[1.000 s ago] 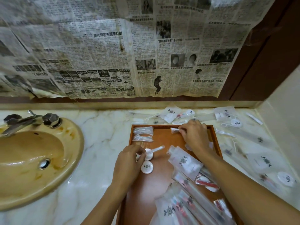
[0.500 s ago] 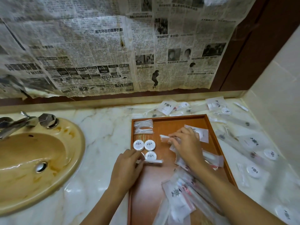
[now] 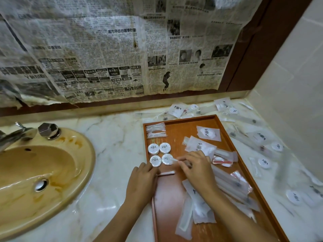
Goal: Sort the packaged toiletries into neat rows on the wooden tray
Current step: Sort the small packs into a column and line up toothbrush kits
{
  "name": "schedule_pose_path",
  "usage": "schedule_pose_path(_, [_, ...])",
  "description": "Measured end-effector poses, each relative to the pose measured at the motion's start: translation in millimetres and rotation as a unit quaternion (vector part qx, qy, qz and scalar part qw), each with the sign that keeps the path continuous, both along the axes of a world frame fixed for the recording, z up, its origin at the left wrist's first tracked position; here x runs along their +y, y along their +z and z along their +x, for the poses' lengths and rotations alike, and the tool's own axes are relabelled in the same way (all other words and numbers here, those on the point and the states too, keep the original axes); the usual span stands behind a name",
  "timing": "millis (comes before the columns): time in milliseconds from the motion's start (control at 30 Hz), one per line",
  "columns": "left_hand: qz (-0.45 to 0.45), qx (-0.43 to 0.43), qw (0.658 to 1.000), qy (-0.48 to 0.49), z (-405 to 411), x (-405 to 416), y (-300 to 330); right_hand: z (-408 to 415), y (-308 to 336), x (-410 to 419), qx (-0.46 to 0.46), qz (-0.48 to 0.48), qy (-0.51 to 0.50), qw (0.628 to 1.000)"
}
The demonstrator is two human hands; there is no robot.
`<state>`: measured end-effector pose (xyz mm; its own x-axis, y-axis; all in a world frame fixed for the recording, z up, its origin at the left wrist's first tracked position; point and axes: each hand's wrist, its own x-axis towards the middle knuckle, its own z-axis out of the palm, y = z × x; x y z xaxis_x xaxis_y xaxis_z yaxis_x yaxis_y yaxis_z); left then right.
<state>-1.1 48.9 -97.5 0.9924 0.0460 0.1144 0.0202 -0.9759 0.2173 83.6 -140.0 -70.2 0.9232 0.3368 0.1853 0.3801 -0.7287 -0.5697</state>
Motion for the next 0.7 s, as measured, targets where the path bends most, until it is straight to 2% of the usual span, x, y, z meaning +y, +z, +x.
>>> schedule_pose_path(300, [-0.027, 0.021, 0.999, -0.011, -5, 5, -5, -43, -16, 4, -0.03, -0.051, 0.022, 0.998])
schedule_pose_path(533, [-0.087, 0.053, 0.994, -0.037, 2, 16, 3, -57, -31, 15, -0.079, -0.094, 0.061, 0.99])
schedule_pose_path(700, [-0.176, 0.061, 0.982, -0.017, -3, 21, 10, -61, -35, 25, -0.074, -0.107, 0.06, 0.99])
